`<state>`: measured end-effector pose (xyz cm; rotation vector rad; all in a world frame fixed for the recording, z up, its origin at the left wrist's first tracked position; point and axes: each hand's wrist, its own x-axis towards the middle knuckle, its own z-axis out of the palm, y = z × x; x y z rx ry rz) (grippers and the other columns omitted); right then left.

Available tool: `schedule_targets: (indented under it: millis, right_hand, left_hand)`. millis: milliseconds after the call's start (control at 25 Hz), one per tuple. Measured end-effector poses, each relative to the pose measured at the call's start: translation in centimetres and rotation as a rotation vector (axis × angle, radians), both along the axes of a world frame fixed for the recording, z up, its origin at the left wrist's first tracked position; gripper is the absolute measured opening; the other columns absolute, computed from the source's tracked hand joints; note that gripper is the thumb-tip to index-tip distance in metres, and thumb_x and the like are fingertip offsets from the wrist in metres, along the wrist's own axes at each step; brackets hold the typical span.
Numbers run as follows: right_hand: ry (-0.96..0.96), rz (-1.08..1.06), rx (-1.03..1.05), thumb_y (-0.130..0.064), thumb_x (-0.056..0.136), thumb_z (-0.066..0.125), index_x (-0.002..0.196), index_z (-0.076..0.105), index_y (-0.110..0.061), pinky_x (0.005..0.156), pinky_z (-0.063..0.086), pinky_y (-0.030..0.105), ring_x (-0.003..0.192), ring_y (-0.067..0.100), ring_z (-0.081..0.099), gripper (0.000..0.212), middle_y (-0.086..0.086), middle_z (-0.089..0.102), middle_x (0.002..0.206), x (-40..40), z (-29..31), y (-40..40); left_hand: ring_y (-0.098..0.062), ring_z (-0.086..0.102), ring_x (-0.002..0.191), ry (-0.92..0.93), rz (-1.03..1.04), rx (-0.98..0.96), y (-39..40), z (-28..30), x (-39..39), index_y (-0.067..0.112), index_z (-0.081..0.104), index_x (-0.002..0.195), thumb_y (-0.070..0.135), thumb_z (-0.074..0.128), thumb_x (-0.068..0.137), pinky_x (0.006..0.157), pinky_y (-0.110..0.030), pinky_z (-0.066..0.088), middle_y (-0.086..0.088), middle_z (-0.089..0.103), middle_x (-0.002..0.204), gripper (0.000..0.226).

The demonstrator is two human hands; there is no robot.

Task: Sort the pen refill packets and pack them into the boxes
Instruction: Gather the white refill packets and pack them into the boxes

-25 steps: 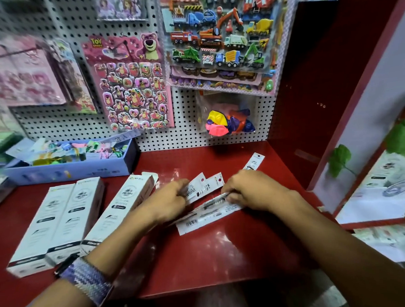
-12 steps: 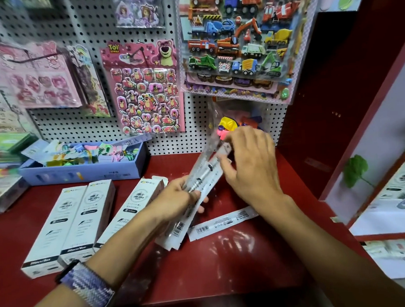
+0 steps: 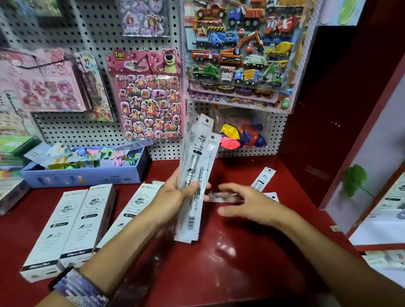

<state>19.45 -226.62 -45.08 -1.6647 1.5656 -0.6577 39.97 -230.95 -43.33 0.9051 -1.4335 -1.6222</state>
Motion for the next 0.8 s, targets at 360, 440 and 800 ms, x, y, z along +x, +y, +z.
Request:
schedule_targets:
  millis: [360, 440, 800]
  right_hand:
    - [-0.679, -0.027, -0.182, -0.004, 0.071, 0.063, 0.116, 0.056, -0.011, 0.081, 0.052, 0.028, 0.089, 0.014, 0.066, 0.046, 0.003, 0.071, 0.098, 5.6, 1.9, 0.7]
    - [-0.762, -0.080, -0.177, 0.001, 0.067, 0.061, 0.114, 0.057, -0.009, 0.075, 0.053, 0.025, 0.083, 0.012, 0.067, 0.048, 0.002, 0.072, 0.093, 5.7, 1.7, 0.5]
    - [-0.831, -0.171, -0.191, 0.003, 0.046, 0.040, 0.099, 0.060, -0.014, 0.054, 0.050, 0.022, 0.070, 0.010, 0.066, 0.059, 0.000, 0.071, 0.092, 6.4, 2.3, 0.2]
  left_hand:
    - [-0.023, 0.069, 0.077, -0.123, -0.065, -0.238, 1.2, -1.7, -1.8, 0.003, 0.067, 0.101, -0.027, 0.056, 0.068, 0.065, -0.035, 0.058, -0.019, 0.073, 0.086, 0.045]
    - [-0.024, 0.068, 0.079, -0.112, -0.058, -0.260, 1.1, -1.7, -2.0, 0.003, 0.068, 0.098, -0.021, 0.063, 0.065, 0.071, -0.041, 0.057, -0.022, 0.072, 0.089, 0.041]
    - [-0.033, 0.063, 0.062, -0.170, -0.103, -0.190, 0.9, -2.8, -2.6, -0.002, 0.062, 0.083, -0.001, 0.070, 0.060, 0.061, -0.052, 0.054, -0.031, 0.065, 0.071, 0.024]
